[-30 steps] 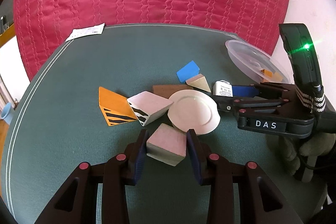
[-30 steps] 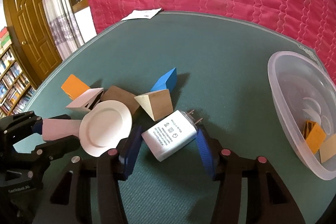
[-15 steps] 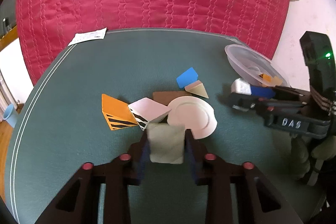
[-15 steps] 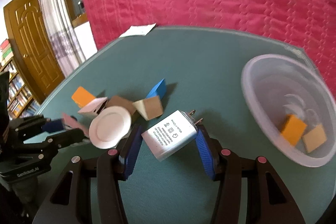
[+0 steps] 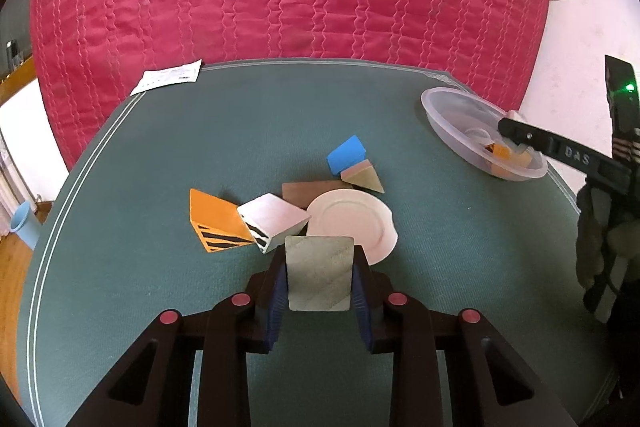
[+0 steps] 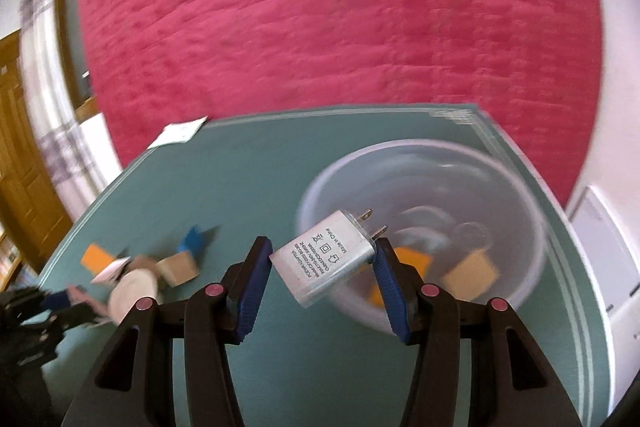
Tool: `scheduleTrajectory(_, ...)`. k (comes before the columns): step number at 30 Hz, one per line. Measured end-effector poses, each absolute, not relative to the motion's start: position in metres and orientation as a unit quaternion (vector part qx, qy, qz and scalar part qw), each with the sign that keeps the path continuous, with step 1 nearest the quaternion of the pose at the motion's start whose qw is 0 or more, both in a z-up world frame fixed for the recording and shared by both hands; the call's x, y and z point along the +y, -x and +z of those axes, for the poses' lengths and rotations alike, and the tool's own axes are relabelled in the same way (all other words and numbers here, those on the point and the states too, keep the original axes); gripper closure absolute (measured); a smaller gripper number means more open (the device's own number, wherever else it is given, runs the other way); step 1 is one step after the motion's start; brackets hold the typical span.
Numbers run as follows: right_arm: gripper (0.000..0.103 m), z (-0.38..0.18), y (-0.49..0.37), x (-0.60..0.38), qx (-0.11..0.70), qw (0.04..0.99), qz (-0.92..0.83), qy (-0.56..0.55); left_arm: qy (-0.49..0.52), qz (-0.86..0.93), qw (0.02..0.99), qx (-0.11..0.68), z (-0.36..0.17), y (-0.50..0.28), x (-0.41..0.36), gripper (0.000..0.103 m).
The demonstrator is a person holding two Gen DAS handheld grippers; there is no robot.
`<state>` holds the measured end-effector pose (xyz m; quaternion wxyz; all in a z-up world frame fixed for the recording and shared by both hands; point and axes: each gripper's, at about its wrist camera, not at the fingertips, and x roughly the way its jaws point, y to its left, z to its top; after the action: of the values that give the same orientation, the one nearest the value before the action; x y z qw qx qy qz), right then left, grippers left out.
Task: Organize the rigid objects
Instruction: 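Carry the pink block and white charger over the bowl with both grippers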
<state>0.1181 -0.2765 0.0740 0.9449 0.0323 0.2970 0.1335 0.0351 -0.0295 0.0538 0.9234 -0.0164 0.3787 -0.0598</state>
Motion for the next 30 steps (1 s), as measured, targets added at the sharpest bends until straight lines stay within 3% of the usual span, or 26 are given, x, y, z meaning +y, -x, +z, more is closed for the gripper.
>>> scheduleTrajectory(6,0.047,0.076,-0.130,-0.311,0.289,0.953,0.077,-0.054,0.005,-0.069,0.926,0.372,0.061,-0.034,-0.041,0.072)
scheduleTrajectory(9,0.028,0.073,-0.134,-0.329,0.287,0.954,0.054,-0.071,0.000,-0.073,0.927,0.367,0.066,-0.037,-0.047,0.072)
scheduleTrajectory(30,0.028,0.077,-0.112,-0.358,0.233,0.969,-0.018,-0.082,-0.021,-0.161,0.928,0.335,0.105,-0.103,-0.140,0.072)
